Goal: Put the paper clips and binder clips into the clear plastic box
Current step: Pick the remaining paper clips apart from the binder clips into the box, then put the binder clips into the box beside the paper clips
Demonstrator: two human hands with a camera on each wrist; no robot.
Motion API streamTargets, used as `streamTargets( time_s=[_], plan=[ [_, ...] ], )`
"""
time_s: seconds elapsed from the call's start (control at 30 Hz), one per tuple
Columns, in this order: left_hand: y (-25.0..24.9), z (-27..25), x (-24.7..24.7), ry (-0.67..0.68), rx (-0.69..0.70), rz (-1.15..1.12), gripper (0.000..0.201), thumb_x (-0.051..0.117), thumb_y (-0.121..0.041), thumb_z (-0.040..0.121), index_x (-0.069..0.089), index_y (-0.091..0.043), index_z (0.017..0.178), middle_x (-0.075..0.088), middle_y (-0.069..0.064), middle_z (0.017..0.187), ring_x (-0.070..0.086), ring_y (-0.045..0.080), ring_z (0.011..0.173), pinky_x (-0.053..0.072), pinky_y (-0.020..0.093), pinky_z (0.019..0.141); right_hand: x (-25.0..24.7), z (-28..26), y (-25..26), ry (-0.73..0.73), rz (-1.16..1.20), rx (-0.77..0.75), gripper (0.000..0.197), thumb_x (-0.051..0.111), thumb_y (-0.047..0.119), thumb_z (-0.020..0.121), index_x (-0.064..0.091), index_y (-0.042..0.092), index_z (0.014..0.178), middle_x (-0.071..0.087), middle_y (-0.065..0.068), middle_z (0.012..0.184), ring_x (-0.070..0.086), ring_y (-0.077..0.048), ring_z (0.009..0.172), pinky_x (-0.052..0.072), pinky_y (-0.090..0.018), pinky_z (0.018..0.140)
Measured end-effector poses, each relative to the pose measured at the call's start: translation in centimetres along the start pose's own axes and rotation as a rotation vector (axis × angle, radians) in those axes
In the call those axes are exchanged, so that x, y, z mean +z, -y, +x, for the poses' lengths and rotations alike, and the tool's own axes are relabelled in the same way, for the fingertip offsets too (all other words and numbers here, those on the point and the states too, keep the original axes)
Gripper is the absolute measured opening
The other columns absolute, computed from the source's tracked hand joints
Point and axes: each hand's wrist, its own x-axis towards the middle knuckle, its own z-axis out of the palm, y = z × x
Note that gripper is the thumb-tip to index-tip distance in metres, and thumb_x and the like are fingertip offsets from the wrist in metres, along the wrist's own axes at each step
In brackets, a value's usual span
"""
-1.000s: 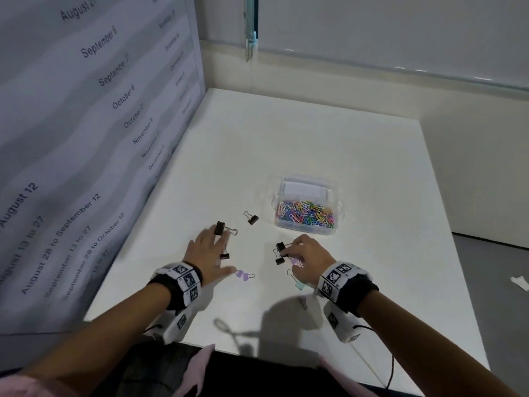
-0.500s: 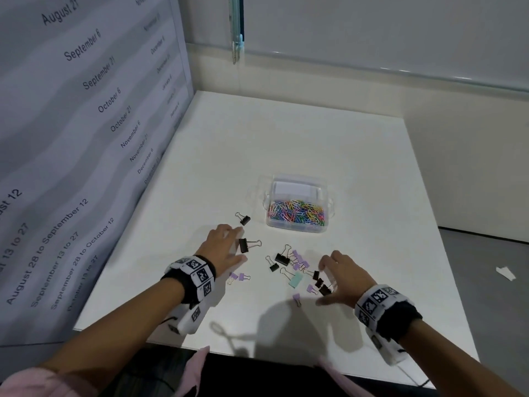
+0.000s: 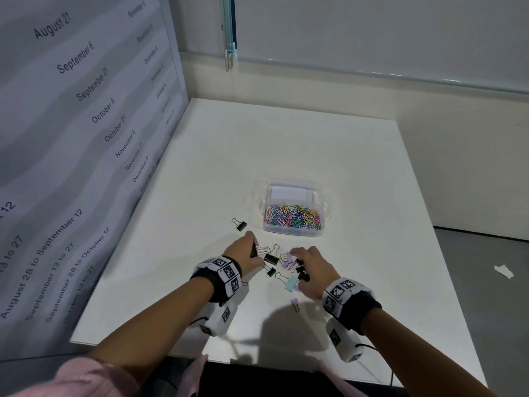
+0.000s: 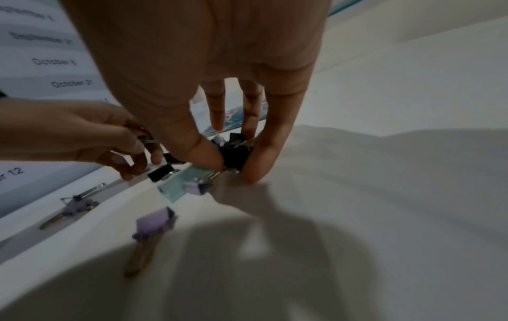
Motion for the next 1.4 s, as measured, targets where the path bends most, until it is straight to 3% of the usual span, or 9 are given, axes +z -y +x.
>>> streamTargets(
  time_s=[0.13, 0.27, 0.43, 0.57, 1.0, 1.07, 1.13, 1.27, 1.4],
  plan=[
    [0.0, 0.3, 0.6, -0.023, -0.029, -0.104, 0.023, 0.049, 0.004, 0.08, 0.041, -0.015, 0.09, 0.044, -0.003, 0.074, 0.047, 0.022, 0.078, 0.033, 0.023, 0.057, 0.3, 1.5, 1.8, 0.038, -0.077, 0.001, 0.062, 0.056, 0.01, 0.073, 0.034, 0.03, 0.127, 0.051, -0.008, 0.109, 0.055, -0.03, 0.097, 0.047, -0.037, 0.079],
    [-0.2, 0.5, 0.8, -0.026, -0.071, -0.162, 0.024, 0.05, 0.004, 0.073, 0.042, -0.019, 0.074, 0.047, 0.001, 0.08, 0.047, 0.023, 0.079, 0.037, 0.027, 0.068, 0.4, 1.8, 1.8, 0.025, -0.045, 0.034, 0.06, 0.056, 0.015, 0.073, 0.034, 0.028, 0.128, 0.054, -0.006, 0.111, 0.055, -0.029, 0.099, 0.045, -0.034, 0.08],
    [-0.6, 0.8, 1.1, -0.078, -0.121, -0.078, 0.03, 0.065, -0.033, 0.076, 0.044, -0.019, 0.091, 0.052, 0.005, 0.099, 0.056, 0.028, 0.089, 0.041, 0.031, 0.072, 0.2, 0.6, 0.6, -0.051, 0.02, 0.036, 0.035, 0.054, 0.021, 0.075, 0.05, 0.022, 0.109, 0.049, 0.006, 0.082, 0.048, -0.021, 0.091, 0.036, -0.028, 0.071],
    [-0.6, 1.4, 0.7, -0.081, -0.12, 0.099, 0.054, 0.061, -0.054, 0.078, 0.039, -0.015, 0.109, 0.047, 0.006, 0.106, 0.058, 0.031, 0.091, 0.046, 0.036, 0.075, 1.2, -0.3, 0.3, 0.038, -0.058, -0.075, 0.044, 0.066, 0.037, 0.071, 0.05, 0.025, 0.111, 0.046, 0.004, 0.098, 0.039, -0.016, 0.098, 0.035, -0.027, 0.081],
    [0.4, 2.8, -1.0, 0.03, -0.063, 0.04, 0.03, 0.068, -0.029, 0.081, 0.056, -0.009, 0.1, 0.05, 0.013, 0.119, 0.053, 0.027, 0.104, 0.042, 0.026, 0.077, -2.7, 0.8, 0.7, 0.043, 0.049, -0.07, 0.028, 0.075, 0.017, 0.064, 0.062, 0.018, 0.089, 0.056, 0.007, 0.076, 0.052, -0.011, 0.071, 0.037, -0.015, 0.057],
    [0.9, 2.8, -1.6, 0.018, -0.047, -0.038, 0.032, 0.071, -0.027, 0.08, 0.064, -0.005, 0.101, 0.06, 0.012, 0.105, 0.058, 0.024, 0.088, 0.047, 0.024, 0.068, -4.8, 1.2, 1.0, 0.014, 0.101, -0.08, 0.031, 0.081, 0.015, 0.062, 0.066, 0.015, 0.089, 0.057, 0.011, 0.07, 0.053, -0.008, 0.065, 0.04, -0.011, 0.059],
    [1.2, 2.7, -2.3, -0.006, -0.027, -0.098, 0.029, 0.071, -0.026, 0.079, 0.068, -0.004, 0.096, 0.063, 0.007, 0.086, 0.057, 0.019, 0.074, 0.042, 0.017, 0.056, -7.1, 2.1, 1.8, -0.043, 0.16, -0.092, 0.034, 0.084, 0.013, 0.06, 0.067, 0.012, 0.09, 0.058, 0.01, 0.067, 0.054, -0.007, 0.063, 0.042, -0.01, 0.061],
    [0.7, 3.1, -4.2, -0.07, 0.041, -0.141, 0.024, 0.068, -0.027, 0.082, 0.07, -0.008, 0.096, 0.066, 0.012, 0.096, 0.061, 0.023, 0.089, 0.043, 0.024, 0.075, -11.3, 5.5, 2.8, -0.257, 0.213, -0.043, 0.034, 0.085, 0.016, 0.06, 0.068, 0.013, 0.089, 0.066, 0.003, 0.074, 0.056, -0.005, 0.063, 0.046, -0.01, 0.064],
    [-2.4, 4.4, -7.1, -0.113, 0.107, -0.202, 0.025, 0.064, -0.021, 0.086, 0.066, -0.002, 0.102, 0.055, 0.004, 0.085, 0.051, 0.014, 0.073, 0.039, 0.022, 0.062, -13.0, 10.0, 2.5, -0.368, 0.211, 0.089, 0.034, 0.083, 0.021, 0.064, 0.069, 0.012, 0.094, 0.068, -0.002, 0.079, 0.059, -0.012, 0.073, 0.048, -0.019, 0.067]
  ],
)
